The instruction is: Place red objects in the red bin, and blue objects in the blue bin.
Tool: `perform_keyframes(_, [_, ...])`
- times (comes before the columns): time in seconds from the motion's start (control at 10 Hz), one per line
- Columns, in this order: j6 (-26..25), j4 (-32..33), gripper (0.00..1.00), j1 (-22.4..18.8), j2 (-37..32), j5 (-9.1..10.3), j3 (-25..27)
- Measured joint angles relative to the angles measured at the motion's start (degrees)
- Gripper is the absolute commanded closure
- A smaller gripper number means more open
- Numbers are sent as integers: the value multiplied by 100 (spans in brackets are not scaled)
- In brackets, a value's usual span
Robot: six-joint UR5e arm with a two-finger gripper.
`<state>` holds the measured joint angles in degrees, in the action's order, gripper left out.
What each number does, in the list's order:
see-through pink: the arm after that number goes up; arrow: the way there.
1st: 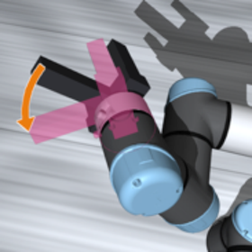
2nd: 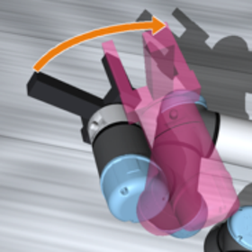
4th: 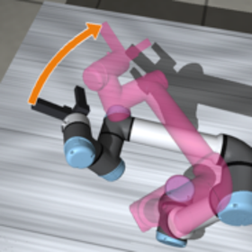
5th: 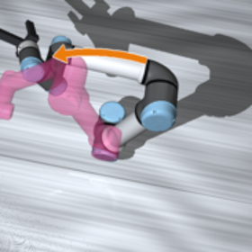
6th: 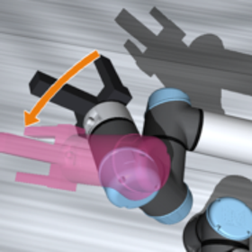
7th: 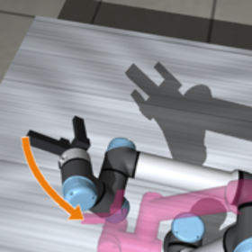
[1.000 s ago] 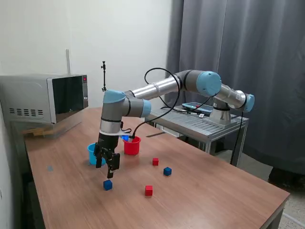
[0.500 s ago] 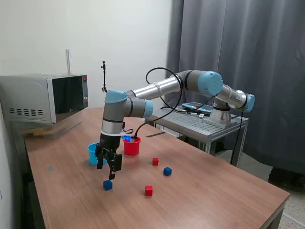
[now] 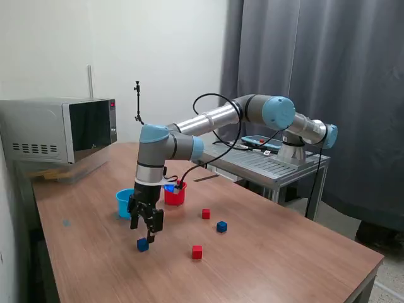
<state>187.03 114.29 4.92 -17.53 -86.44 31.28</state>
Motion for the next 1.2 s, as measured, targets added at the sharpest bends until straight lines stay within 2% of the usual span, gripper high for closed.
perform_keyframes(0.3, [0,56,0,-26,11,22,-31])
perform_keyframes(0.7, [7,64,0,-66,12,238,-28])
perform_keyframes(1.2, [18,11,0,-90,50,247,13])
